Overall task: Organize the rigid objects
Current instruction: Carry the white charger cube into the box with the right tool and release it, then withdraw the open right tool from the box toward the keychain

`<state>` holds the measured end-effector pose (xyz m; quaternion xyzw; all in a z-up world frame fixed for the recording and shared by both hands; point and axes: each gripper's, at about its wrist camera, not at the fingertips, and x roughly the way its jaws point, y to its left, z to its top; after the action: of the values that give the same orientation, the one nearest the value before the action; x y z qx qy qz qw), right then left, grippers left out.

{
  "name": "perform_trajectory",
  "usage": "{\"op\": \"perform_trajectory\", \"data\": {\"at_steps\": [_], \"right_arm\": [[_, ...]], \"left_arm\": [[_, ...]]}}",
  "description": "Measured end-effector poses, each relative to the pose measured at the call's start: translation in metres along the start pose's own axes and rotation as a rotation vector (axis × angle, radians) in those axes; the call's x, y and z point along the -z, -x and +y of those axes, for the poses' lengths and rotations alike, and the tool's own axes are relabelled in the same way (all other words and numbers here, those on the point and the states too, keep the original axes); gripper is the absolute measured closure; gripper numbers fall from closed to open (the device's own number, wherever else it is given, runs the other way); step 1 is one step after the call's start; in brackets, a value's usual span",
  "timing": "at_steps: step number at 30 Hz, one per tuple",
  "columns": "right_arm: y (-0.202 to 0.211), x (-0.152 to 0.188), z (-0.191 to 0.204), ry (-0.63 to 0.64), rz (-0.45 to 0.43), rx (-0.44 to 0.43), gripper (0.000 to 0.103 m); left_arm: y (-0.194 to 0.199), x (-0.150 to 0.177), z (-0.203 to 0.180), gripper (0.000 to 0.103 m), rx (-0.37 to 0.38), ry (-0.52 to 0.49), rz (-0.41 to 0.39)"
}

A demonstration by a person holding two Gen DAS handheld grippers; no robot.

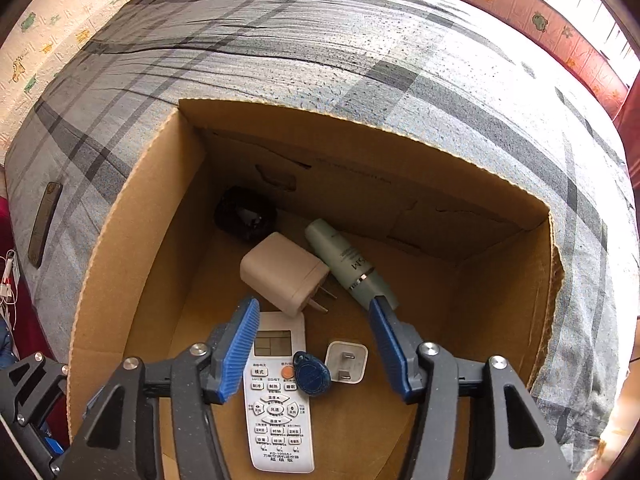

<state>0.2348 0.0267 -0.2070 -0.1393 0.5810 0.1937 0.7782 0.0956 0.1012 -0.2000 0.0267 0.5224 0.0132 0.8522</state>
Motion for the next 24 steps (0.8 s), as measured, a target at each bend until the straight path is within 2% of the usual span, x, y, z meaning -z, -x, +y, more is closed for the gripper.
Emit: {"op": "perform_trajectory", "data": {"at_steps": [6, 16, 18, 24], "right_arm": [[0.019, 0.002, 0.002, -0.001, -0.042, -0.01, 0.023], [0.054, 0.009, -0.004, -0.011, -0.106, -0.014, 0.008], [0.06, 0.01, -0.006, -0.015, -0.111, -0.024, 0.001], [0.079, 0.02, -0.017, -0.035, -0.147, -0.019, 0.0]], "left_arm": [[0.0, -0.001, 0.001, 0.089, 0.003, 0.003, 0.001], [-0.001, -0.001, 0.0, 0.089, -0.002, -0.001, 0.002], [0.0, -0.001, 0.0, 0.089, -0.003, -0.001, 0.002], [0.0, -0.001, 0.0, 0.089, -0.003, -0.002, 0.003]]}}
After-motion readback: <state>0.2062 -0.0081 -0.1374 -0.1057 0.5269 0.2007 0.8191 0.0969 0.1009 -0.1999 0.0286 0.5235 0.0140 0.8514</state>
